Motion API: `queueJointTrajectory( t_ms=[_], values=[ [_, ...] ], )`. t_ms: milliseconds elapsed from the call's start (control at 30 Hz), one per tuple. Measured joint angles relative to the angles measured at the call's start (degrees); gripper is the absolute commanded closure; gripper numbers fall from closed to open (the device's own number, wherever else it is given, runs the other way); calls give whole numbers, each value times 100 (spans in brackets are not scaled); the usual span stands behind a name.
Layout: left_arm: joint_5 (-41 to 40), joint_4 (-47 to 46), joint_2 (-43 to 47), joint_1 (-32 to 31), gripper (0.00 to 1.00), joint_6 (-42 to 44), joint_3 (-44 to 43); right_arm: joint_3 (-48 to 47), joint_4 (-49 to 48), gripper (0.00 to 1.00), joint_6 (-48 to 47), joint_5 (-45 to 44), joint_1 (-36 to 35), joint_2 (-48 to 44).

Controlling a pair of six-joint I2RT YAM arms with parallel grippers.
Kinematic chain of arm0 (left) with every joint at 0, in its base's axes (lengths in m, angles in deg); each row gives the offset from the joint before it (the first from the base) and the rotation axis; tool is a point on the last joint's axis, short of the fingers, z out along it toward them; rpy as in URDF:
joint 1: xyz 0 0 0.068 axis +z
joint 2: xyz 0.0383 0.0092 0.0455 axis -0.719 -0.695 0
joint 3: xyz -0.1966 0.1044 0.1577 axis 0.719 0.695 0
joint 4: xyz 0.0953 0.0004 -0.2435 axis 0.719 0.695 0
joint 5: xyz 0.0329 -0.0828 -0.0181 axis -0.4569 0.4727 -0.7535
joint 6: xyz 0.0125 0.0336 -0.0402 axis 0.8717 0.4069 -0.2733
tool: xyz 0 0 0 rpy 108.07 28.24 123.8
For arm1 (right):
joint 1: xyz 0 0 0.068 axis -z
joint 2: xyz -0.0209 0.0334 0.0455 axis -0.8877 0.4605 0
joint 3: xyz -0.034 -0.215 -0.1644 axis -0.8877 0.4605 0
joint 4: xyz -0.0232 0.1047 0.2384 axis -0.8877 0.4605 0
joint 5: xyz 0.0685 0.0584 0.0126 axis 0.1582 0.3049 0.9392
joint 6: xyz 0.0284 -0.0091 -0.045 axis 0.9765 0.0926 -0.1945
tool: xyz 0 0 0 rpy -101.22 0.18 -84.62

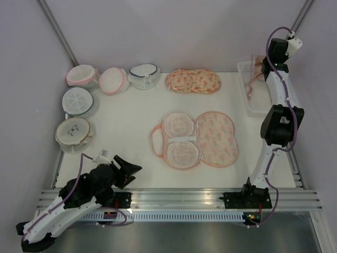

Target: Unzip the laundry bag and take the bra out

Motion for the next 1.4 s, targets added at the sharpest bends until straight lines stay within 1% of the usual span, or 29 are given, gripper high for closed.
queueJointTrajectory(
  t_ms=[33,67,100,133,200,233,333,400,500,600,667,800,867,933,1067,1200,1400],
  values=[
    [17,0,0,0,25,-2,0,85,22,93,31,26,0,63],
    [28,0,0,0,25,-7,0,138,39,76,61,52,0,98],
    [33,0,0,0,25,-17,0,164,92,38,116,90,2,151],
    [35,0,0,0,25,-24,0,164,142,25,164,114,2,190],
    [57,0,0,0,24,-37,2,114,297,5,184,155,2,232],
    [72,0,0,0,24,-35,2,28,391,2,192,177,2,249],
    [81,0,0,0,23,-35,2,-116,527,2,162,297,-2,177],
    [79,0,0,0,22,-35,2,-35,577,2,138,369,-42,-26],
    [76,0,0,0,22,-28,2,358,684,2,81,393,-160,-658],
    [72,0,0,0,22,7,2,782,979,2,24,350,-531,-1580],
    [72,0,0,0,22,59,-13,1231,1139,2,37,297,-973,-2315],
    [70,0,0,0,22,227,-153,2459,1598,2,267,249,-2046,-3792],
    [70,-2,0,0,22,293,-238,3189,1843,2,457,254,-2367,-4430],
    [74,-2,0,0,22,369,-291,3840,2212,2,649,199,-2533,-4892],
    [83,-2,0,0,22,487,-299,4819,2964,2,955,76,-2870,-5307],
    [83,-2,0,0,22,531,-299,5434,3515,2,1165,59,-3178,-5436],
    [81,-2,0,0,22,549,-299,6389,3786,2,1467,2,-3379,-5451]
  ],
)
